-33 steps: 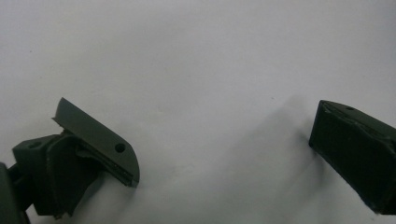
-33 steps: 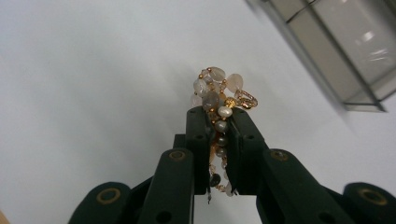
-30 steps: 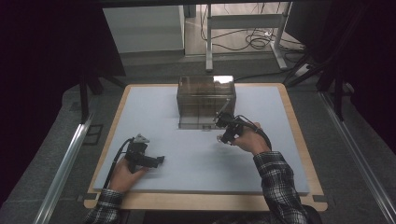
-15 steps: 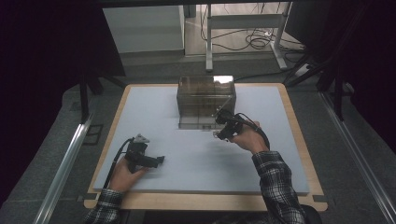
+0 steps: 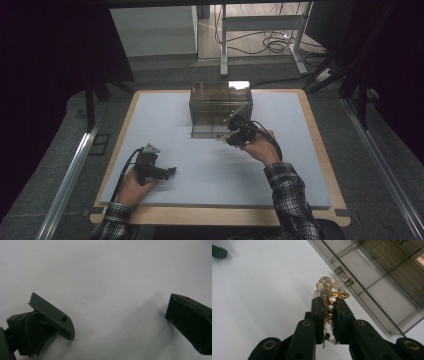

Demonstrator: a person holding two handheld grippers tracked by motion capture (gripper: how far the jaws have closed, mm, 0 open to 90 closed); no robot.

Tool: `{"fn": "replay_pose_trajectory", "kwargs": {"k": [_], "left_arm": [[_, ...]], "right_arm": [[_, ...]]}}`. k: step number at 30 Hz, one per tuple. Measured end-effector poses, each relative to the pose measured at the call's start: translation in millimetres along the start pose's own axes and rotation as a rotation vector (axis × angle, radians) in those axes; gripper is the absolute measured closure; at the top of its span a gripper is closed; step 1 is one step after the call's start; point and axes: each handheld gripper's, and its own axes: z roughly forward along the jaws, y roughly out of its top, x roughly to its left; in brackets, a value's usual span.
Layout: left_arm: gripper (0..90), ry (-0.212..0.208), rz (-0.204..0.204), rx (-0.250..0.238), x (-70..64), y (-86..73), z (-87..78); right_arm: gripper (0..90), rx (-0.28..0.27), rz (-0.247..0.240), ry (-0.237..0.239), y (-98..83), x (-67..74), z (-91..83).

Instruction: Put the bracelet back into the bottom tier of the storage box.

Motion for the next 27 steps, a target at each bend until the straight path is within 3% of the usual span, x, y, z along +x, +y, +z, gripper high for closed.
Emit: {"fn": "replay_pose_trajectory", "kwargs": {"k": [6, 15, 27], "left_arm": [[0.0, 0.000, 0.001, 0.000, 0.1, 0.0, 0.0], [0.0, 0.000, 0.001, 0.000, 0.0, 0.0, 0.0], [0.0, -0.001, -0.003, 0.000, -0.2, -0.1, 0.0]], "right_arm": [[78.7, -0.064, 0.014, -0.007, 3.3, -0.3, 1.9], [78.7, -0.156, -0.003, -0.026, 11.3, 0.9, 4.4], [78.6, -0.235, 0.006, -0.042, 22.4, -2.3, 15.8]]}}
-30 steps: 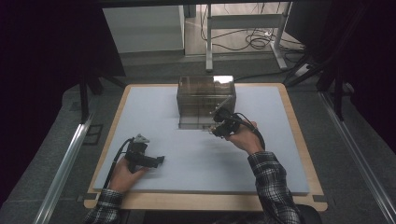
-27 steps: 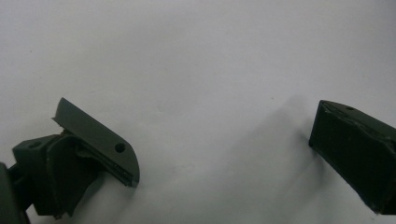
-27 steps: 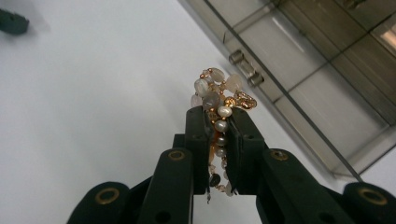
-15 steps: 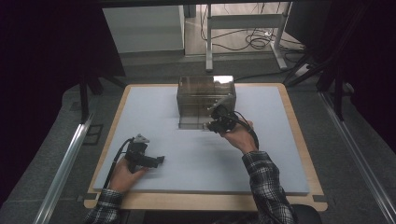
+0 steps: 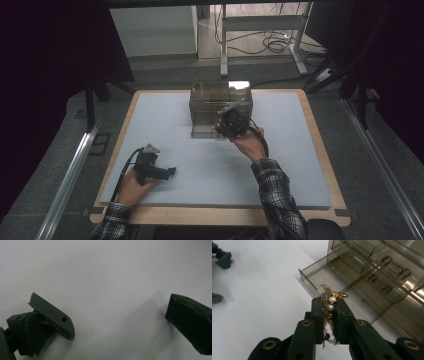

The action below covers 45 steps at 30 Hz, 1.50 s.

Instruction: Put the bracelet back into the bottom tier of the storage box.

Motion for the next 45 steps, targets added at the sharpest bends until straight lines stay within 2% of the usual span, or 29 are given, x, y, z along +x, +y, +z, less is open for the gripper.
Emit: {"fn": "replay_pose_trajectory", "kwargs": {"k": [11, 20, 31, 45], "left_arm": [[0.0, -0.001, 0.000, 0.000, 0.0, 0.0, 0.0], [0.0, -0.002, 0.001, 0.000, 0.1, 0.0, 0.1], [0.0, 0.001, 0.001, 0.003, 0.1, 0.0, -0.2], [0.0, -0.001, 0.002, 0.002, 0.1, 0.0, -0.1]], "right_arm": [[78.7, -0.072, 0.026, 0.005, 9.5, -3.2, 15.1], [78.6, -0.099, 0.047, 0.009, 15.5, -1.6, 40.8], [78.6, -0.110, 0.055, 0.019, 19.8, 1.7, 65.7], [78.4, -0.076, 0.054, 0.022, 15.7, 0.8, 91.1]]}}
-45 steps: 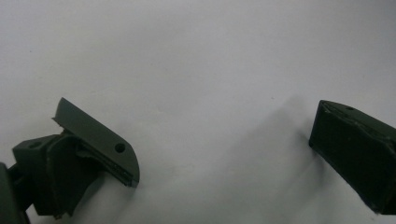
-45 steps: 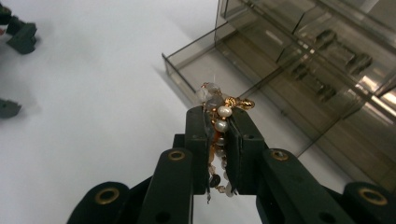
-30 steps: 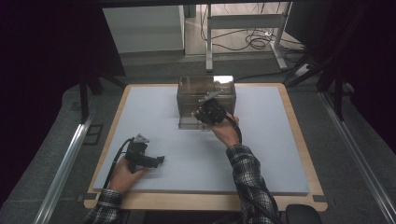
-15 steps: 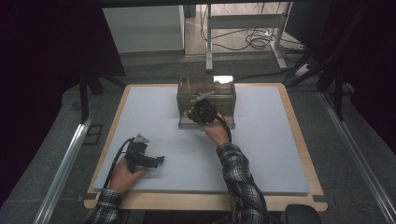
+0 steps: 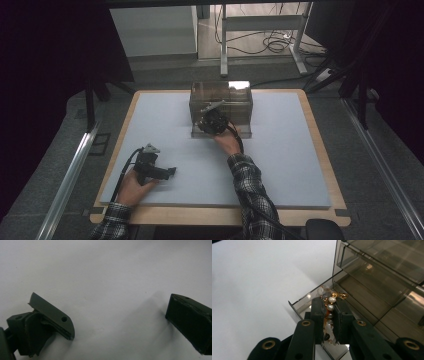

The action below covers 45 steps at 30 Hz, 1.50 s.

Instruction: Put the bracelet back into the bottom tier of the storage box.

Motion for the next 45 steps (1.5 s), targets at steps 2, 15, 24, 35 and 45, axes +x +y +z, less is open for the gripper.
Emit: {"fn": "replay_pose_trajectory", "kwargs": {"k": [2, 15, 24, 35, 45], "left_arm": [[0.0, 0.000, 0.000, -0.001, 0.0, 0.0, 0.0], [0.0, 0.000, 0.000, 0.000, 0.0, 0.0, 0.0], [0.0, 0.001, 0.000, 0.000, 0.0, 0.0, 0.0], [0.0, 0.003, 0.000, 0.000, 0.0, 0.0, 0.0], [0.0, 0.001, 0.001, 0.000, 0.1, 0.0, 0.0]], "right_arm": [[78.3, 0.006, 0.003, -0.003, -1.2, -0.1, 2.4], [71.3, 0.026, -0.003, -0.034, -1.9, -1.0, 7.6], [67.2, 0.020, 0.002, -0.044, 1.0, 0.0, 2.6], [62.2, 0.008, 0.002, -0.039, 1.8, 2.0, -4.7], [58.6, 0.006, -0.007, -0.014, 2.6, 3.9, -11.9]]}}
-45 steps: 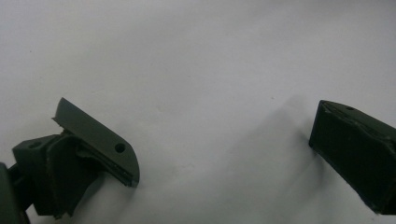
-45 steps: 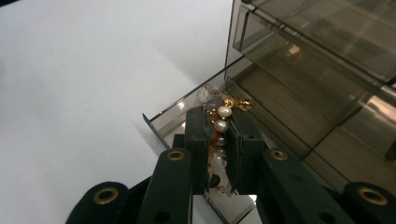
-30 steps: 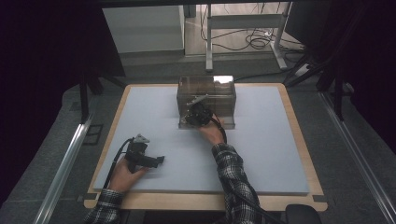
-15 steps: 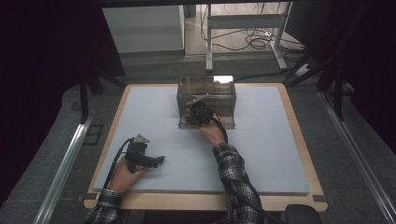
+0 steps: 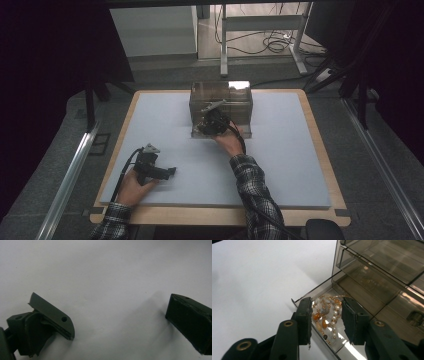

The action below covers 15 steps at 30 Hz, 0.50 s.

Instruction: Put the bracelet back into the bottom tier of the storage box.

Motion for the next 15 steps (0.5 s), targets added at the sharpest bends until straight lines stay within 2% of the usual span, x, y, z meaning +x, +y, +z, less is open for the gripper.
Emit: {"fn": "replay_pose_trajectory", "kwargs": {"k": [2, 8, 15], "left_arm": [[0.0, 0.002, -0.001, 0.000, -0.1, 0.0, 0.0], [0.0, 0.000, 0.000, 0.000, -0.1, 0.0, 0.0], [0.0, 0.000, 0.000, 0.000, -0.1, 0.0, 0.0]], "right_arm": [[58.3, -0.001, -0.011, 0.004, -0.3, 0.2, -0.9], [58.4, 0.005, -0.003, 0.010, -1.6, -0.8, -5.1], [58.5, 0.039, -0.037, 0.021, -6.3, -2.2, -9.4]]}}
